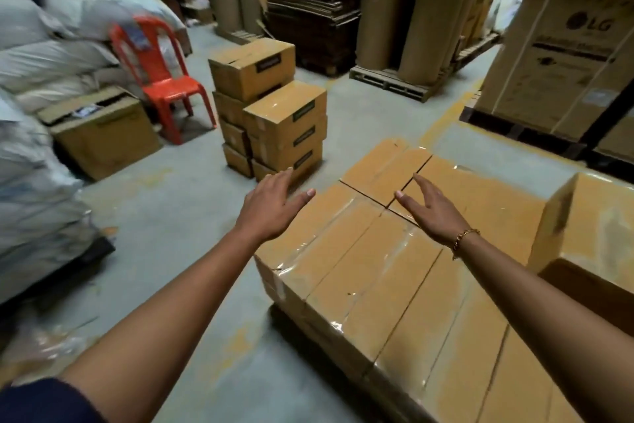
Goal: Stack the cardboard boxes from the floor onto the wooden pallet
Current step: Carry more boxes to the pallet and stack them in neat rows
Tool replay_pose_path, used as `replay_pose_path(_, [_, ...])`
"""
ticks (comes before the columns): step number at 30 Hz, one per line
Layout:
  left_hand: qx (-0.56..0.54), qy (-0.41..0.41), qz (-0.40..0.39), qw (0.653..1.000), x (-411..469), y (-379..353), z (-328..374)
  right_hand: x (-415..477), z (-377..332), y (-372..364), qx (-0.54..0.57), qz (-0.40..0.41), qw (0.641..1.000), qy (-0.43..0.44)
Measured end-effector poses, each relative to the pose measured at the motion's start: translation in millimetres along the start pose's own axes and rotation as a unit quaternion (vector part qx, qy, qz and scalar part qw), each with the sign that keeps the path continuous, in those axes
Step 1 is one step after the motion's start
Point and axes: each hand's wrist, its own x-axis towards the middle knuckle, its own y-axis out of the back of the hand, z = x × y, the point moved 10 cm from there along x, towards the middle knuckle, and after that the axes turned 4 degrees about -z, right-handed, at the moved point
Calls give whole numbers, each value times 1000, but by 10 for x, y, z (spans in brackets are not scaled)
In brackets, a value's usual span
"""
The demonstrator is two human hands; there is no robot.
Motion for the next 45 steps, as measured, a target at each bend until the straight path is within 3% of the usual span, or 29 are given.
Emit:
replay_pose_path(8, [-6, 58, 21, 998, 316, 938, -1577, 804, -1194, -886, 69, -21, 997, 21])
replay_pose_path(15, [-46, 95, 35, 994, 976, 1195, -2480, 1727, -1934, -1445, 76, -56, 995, 42])
replay_pose_path(30, [-108, 158, 18, 981, 3196, 1755, -4052, 4430, -3042, -2197, 125, -107, 985, 46])
replay_pose_path(45, [-157, 142, -55, 976, 5695, 1889, -5422, 6637, -3609, -2949, 204, -88, 974, -50])
